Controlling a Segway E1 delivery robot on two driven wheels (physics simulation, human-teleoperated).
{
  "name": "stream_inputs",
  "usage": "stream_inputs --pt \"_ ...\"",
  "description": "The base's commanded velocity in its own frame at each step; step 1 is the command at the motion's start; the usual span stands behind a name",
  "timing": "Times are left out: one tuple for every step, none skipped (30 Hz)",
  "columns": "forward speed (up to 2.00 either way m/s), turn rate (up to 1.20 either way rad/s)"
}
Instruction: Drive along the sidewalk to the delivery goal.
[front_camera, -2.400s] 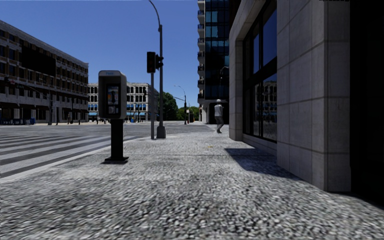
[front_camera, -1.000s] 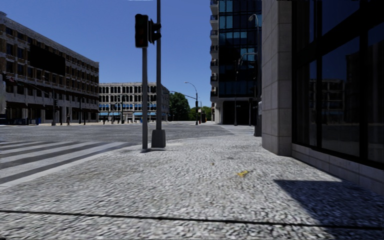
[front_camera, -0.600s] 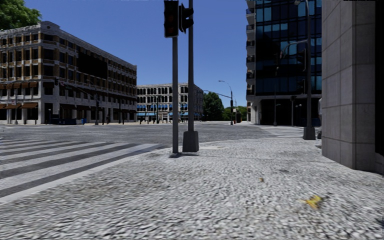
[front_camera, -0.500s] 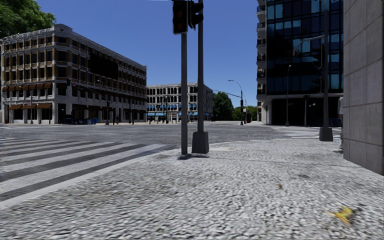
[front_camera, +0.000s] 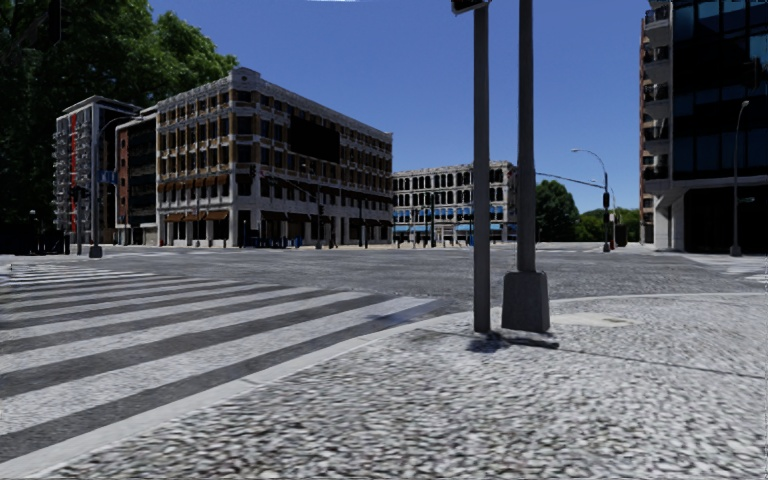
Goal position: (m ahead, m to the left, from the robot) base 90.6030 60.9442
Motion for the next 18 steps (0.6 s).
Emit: stream_inputs --pt "2.00 0.66" --pt "2.00 0.66" --pt "2.00 0.66" --pt "2.00 0.66" --pt "2.00 0.66" --pt "2.00 0.66" --pt "2.00 0.66" --pt "2.00 0.66" --pt "2.00 0.66" --pt "2.00 0.66" --pt "2.00 0.66" --pt "2.00 0.66" --pt "2.00 0.66" --pt "2.00 0.66" --pt "2.00 0.66" --pt "2.00 0.66" --pt "2.00 0.66" --pt "2.00 0.66"
